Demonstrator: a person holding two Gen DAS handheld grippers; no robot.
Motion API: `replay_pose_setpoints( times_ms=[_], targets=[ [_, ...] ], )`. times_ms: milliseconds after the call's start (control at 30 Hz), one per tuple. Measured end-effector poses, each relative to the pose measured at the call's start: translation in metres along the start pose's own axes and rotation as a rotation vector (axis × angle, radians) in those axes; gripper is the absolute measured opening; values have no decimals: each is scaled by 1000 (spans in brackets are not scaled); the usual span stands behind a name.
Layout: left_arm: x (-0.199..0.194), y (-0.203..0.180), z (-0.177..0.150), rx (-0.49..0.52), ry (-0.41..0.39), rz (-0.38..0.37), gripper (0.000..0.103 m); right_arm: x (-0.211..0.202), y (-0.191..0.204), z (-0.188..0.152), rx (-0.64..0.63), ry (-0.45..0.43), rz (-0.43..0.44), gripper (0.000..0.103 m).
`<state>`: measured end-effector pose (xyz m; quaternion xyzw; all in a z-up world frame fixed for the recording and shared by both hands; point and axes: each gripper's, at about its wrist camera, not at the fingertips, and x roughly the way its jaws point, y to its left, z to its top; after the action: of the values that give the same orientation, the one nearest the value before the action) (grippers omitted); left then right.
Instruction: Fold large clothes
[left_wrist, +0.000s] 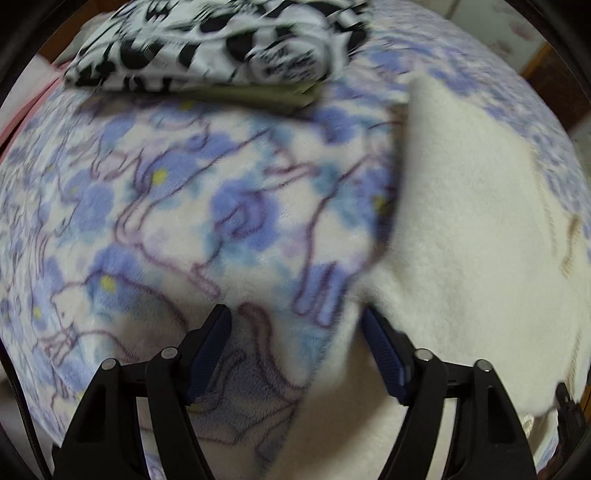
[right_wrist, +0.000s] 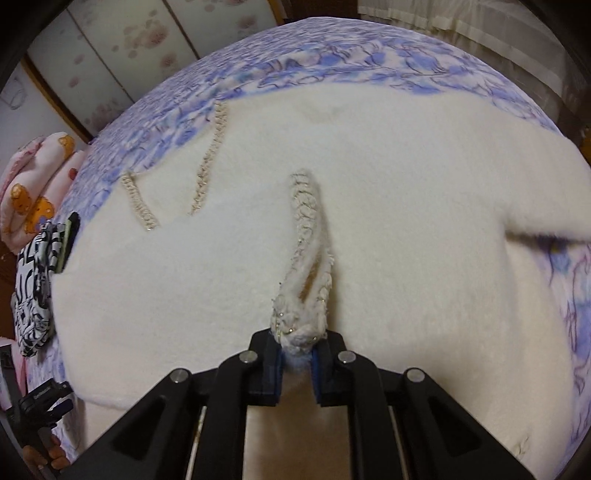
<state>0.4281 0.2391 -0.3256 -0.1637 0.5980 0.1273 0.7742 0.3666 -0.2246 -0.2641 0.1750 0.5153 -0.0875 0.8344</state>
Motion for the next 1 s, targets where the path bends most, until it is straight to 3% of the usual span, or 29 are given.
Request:
replay_pose_setpoints(
  times_ms=[33, 133, 267, 400, 467, 500, 567, 600, 700, 833, 1000],
  targets=[
    [-3, -3, 4, 26, -9, -11, 68, -1, 2, 0, -4, 5, -21, 24],
    [-21, -12, 7, 121, -27, -29, 67, -14, 18, -1, -82, 3, -114, 31],
    [-50, -35, 4, 248, -38, -165, 67, -50, 39, -7, -123, -78, -145, 41],
    [-48, -81, 6, 393, 19, -326, 66, -65, 71, -20, -180, -100, 6, 42],
    [-38, -103, 6, 428, 50, -363, 50, -56, 91, -31, -213, -59, 123, 42],
    [-30, -113, 4, 439, 74, -359, 42, -47, 102, -37, -230, -25, 169, 40],
    [-6, -132, 10, 458, 134, -320, 13, -30, 121, -45, -261, 18, 194, 18],
    [4, -139, 11, 462, 152, -286, 12, -22, 127, -50, -277, 30, 187, 7],
    [22, -144, 23, 465, 161, -255, 10, 6, 130, -52, -272, 80, 161, 0],
    [20, -121, 50, 448, 60, -211, 7, 17, 102, -29, -218, 95, 160, 0],
    [40, -95, 82, 358, 120, -323, 1, 12, 40, -4, -187, 32, -96, 0]
  ],
)
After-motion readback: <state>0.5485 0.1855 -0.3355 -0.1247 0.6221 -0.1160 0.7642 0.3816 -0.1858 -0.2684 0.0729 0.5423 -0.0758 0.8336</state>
